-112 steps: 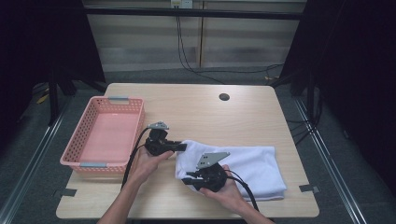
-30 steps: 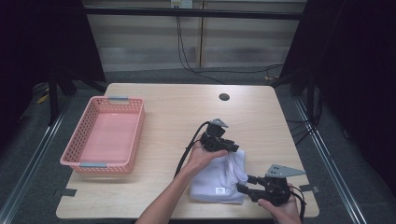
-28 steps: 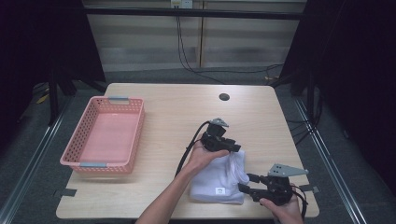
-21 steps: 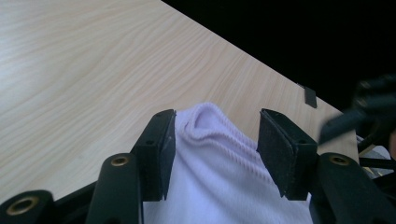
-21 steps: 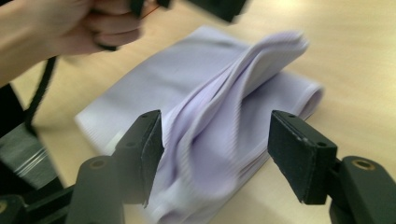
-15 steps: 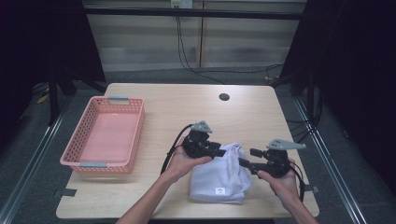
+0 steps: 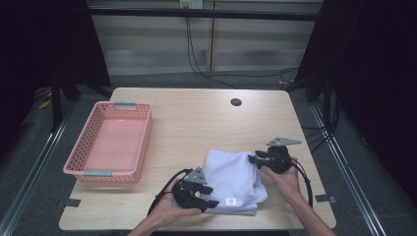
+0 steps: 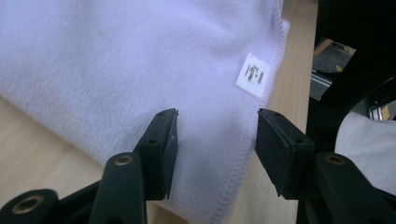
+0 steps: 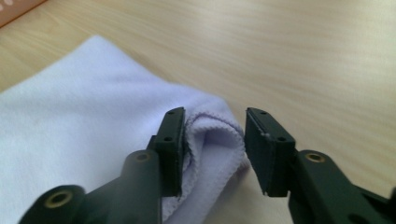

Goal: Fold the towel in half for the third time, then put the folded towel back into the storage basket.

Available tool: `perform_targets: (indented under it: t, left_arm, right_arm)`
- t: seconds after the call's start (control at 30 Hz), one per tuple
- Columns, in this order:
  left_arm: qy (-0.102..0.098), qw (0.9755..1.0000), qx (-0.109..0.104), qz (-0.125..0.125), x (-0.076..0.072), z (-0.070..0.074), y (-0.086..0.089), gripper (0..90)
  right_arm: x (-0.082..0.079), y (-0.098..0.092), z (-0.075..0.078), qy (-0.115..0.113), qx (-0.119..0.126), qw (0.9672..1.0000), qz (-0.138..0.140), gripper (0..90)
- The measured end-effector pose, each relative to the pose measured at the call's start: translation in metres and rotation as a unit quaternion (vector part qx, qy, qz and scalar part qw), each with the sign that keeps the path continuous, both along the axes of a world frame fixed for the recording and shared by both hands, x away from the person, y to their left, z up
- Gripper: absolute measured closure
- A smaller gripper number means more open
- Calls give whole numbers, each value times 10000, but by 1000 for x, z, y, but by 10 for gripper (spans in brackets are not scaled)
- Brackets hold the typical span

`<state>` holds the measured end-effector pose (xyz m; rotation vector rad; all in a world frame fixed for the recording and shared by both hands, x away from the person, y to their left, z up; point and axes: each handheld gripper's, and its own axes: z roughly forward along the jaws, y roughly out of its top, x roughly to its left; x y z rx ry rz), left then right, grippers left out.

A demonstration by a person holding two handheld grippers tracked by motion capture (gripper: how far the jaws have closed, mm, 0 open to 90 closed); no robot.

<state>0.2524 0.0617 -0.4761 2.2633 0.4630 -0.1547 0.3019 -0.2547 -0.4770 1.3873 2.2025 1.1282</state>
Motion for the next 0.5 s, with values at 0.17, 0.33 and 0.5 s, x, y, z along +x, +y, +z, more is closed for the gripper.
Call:
perform_targets:
  t: [0.17,0.33,0.5]
  left_arm:
    - [21,9999,4,112,-2,5,7,442]
    - [13,9984,18,567,-7,1,26,366]
    - [148,9966,55,809,-2,-5,40,290]
  right_arm:
    - [-3,-14,-19,195,38,9998,3,594]
    - [-1,-12,-18,125,-99,9999,3,390]
    - [3,-10,-14,78,124,9996,242,241]
